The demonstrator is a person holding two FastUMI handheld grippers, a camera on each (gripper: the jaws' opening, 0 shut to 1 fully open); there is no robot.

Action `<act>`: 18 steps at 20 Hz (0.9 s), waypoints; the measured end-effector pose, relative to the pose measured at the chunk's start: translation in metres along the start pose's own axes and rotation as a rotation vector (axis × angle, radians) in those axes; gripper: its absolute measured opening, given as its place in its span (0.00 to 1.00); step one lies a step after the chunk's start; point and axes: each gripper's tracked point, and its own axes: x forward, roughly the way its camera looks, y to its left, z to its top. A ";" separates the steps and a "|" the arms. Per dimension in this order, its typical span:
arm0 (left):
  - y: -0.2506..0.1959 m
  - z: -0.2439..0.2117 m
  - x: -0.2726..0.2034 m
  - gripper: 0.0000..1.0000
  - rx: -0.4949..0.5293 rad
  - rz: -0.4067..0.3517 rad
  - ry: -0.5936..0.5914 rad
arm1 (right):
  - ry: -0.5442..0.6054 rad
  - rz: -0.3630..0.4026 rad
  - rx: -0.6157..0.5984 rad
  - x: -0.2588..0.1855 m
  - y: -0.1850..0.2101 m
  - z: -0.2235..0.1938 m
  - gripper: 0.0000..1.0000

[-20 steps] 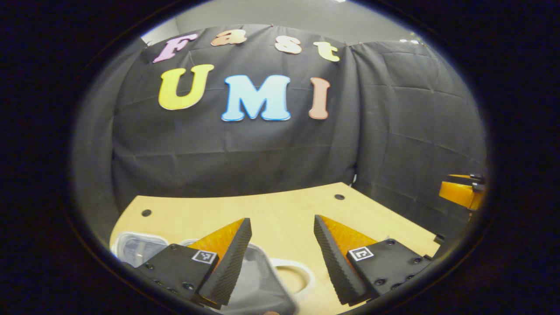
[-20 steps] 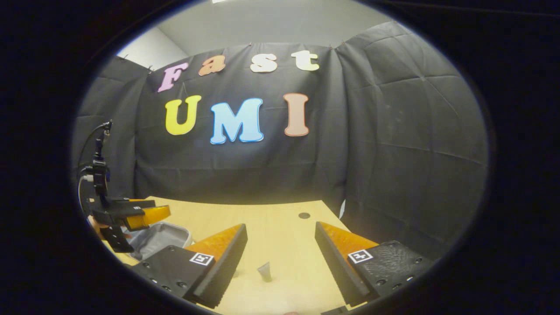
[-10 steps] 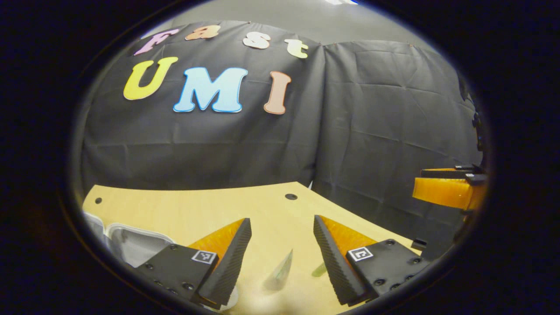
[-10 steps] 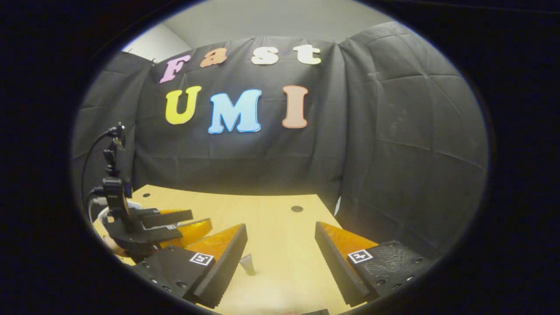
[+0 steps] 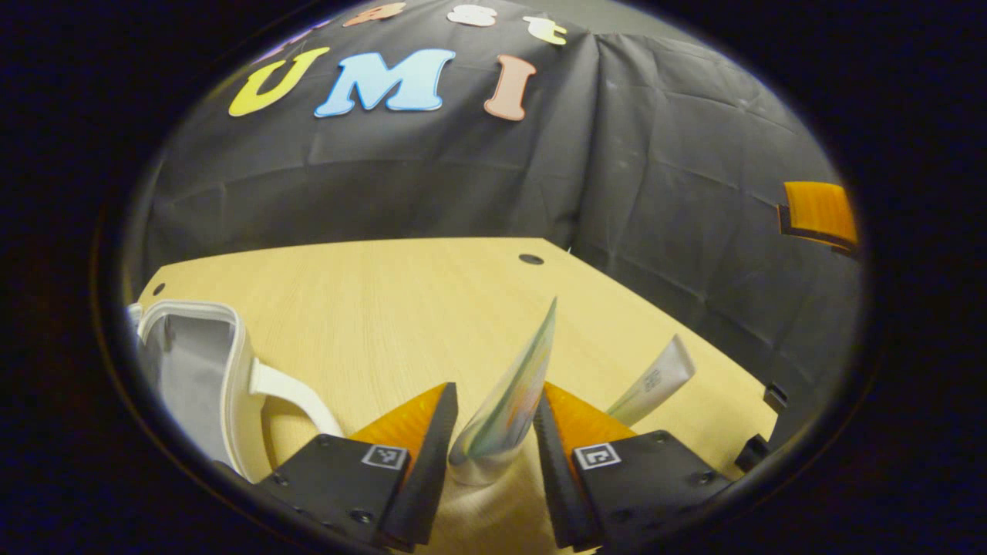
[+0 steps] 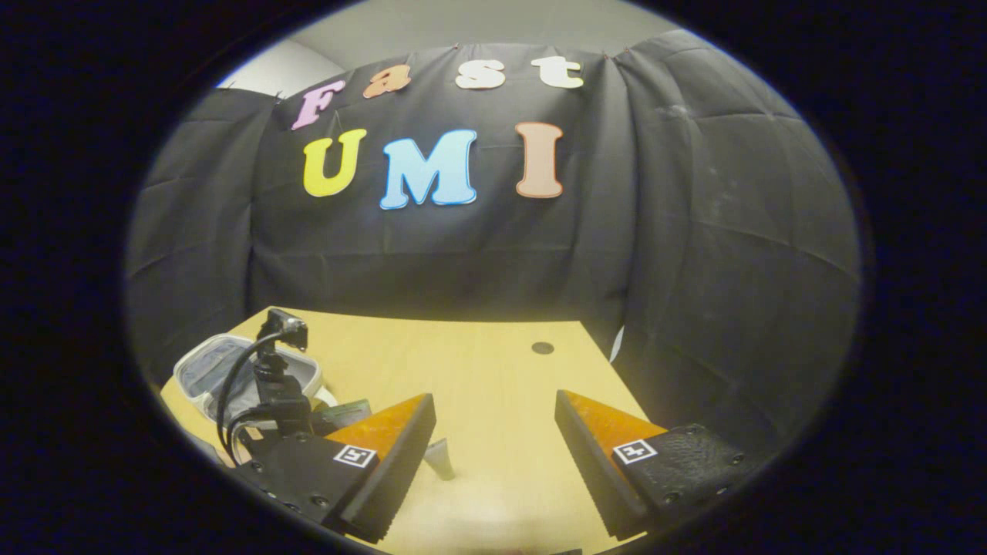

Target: First open the suitcase, pack the skin care products into it, and then close the suitcase.

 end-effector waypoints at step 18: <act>0.105 0.074 -0.167 0.41 -0.284 0.122 0.092 | 0.300 0.116 -0.020 0.100 0.074 -0.140 0.83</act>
